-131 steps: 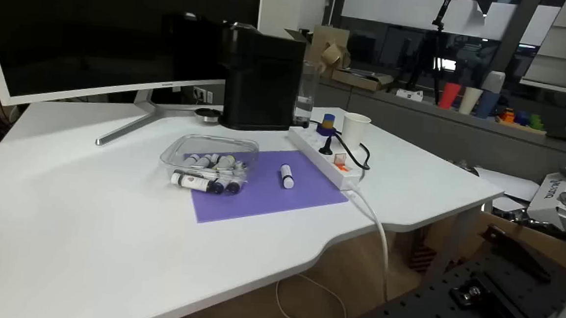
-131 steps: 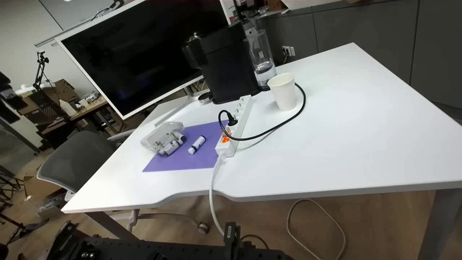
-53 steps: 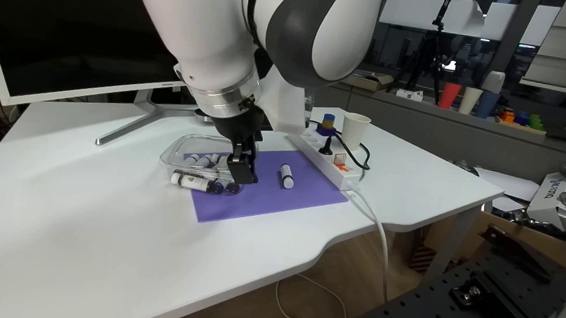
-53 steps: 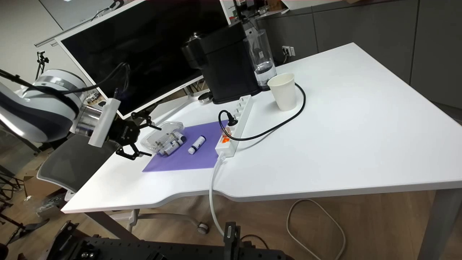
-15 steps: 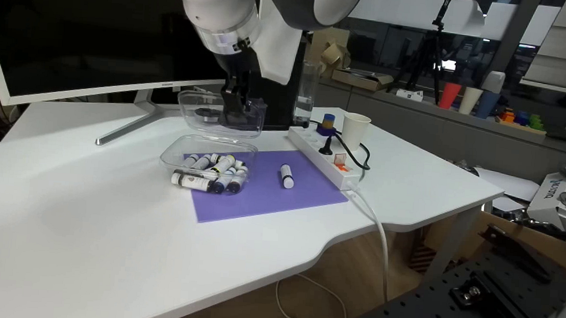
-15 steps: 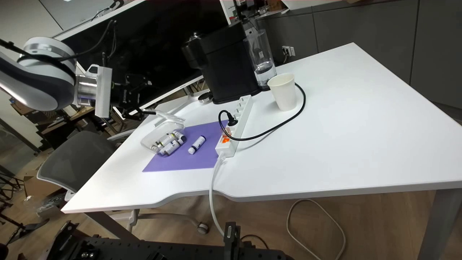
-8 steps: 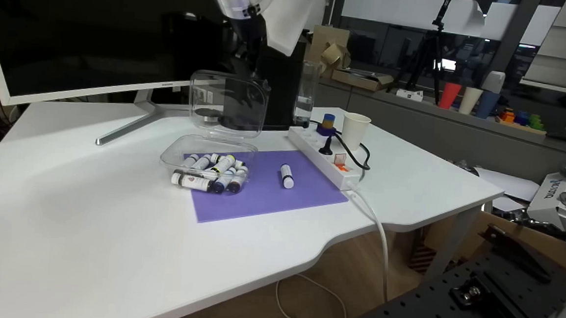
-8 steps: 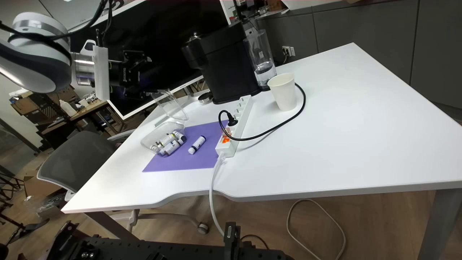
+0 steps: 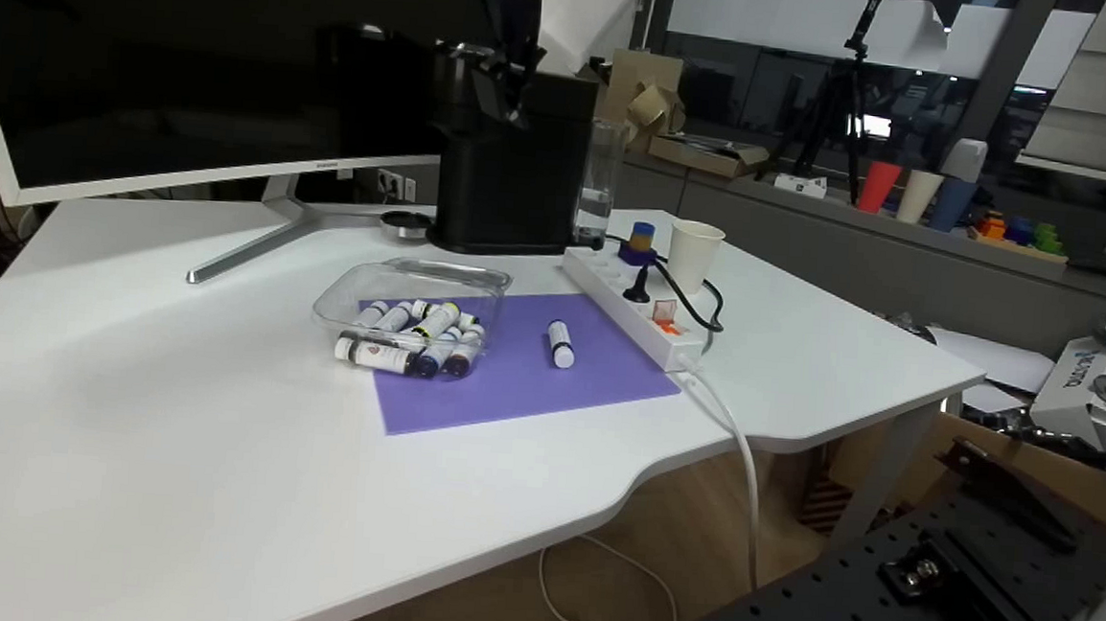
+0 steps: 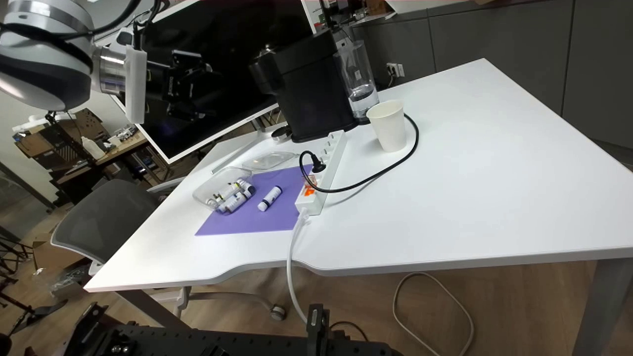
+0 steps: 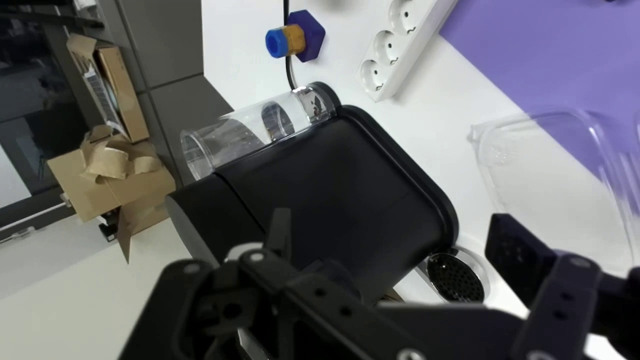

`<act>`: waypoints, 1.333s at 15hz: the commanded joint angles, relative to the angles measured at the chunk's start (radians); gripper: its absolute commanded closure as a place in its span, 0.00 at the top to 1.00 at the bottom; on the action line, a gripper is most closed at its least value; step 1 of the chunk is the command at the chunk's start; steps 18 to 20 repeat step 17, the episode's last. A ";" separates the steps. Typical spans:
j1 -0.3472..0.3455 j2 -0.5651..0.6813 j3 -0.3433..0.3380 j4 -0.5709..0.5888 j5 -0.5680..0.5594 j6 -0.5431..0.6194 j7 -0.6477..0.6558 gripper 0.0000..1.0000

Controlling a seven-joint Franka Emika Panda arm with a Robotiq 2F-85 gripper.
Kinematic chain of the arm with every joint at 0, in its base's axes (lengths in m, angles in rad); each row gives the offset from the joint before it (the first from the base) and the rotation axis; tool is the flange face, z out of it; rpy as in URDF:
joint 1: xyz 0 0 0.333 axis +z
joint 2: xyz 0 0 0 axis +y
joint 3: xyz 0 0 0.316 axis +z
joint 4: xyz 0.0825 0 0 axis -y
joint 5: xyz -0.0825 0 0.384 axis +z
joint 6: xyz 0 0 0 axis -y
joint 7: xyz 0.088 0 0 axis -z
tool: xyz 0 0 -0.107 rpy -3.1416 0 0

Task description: Open the container on the table

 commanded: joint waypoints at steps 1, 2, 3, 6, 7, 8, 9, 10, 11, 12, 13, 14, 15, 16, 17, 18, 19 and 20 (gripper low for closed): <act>-0.012 -0.092 -0.020 -0.065 0.208 0.081 -0.146 1.00; -0.013 -0.110 -0.025 -0.081 0.288 0.104 -0.207 1.00; -0.013 -0.132 -0.030 -0.103 0.380 0.125 -0.277 1.00; 0.001 -0.192 -0.043 -0.157 0.660 0.129 -0.479 1.00; 0.013 -0.214 -0.052 -0.170 0.743 0.117 -0.540 1.00; 0.005 -0.239 -0.038 -0.183 0.822 0.102 -0.598 1.00; 0.005 -0.263 -0.034 -0.192 0.883 0.088 -0.642 1.00; 0.004 -0.287 -0.029 -0.200 0.933 0.078 -0.680 1.00; 0.001 -0.311 -0.021 -0.207 0.969 0.064 -0.707 1.00; 0.000 -0.334 -0.013 -0.211 0.996 0.050 -0.729 1.00; 0.000 -0.355 -0.008 -0.217 1.018 0.040 -0.747 1.00; -0.002 -0.375 -0.001 -0.221 1.029 0.029 -0.759 1.00; -0.002 -0.391 0.006 -0.225 1.039 0.019 -0.769 1.00; -0.003 -0.405 0.011 -0.229 1.045 0.009 -0.777 1.00; -0.006 -0.413 0.019 -0.230 1.059 -0.020 -0.767 1.00; -0.006 -0.413 0.019 -0.230 1.059 -0.020 -0.767 1.00; -0.006 -0.413 0.019 -0.230 1.059 -0.020 -0.767 1.00; -0.006 -0.413 0.019 -0.230 1.059 -0.020 -0.767 1.00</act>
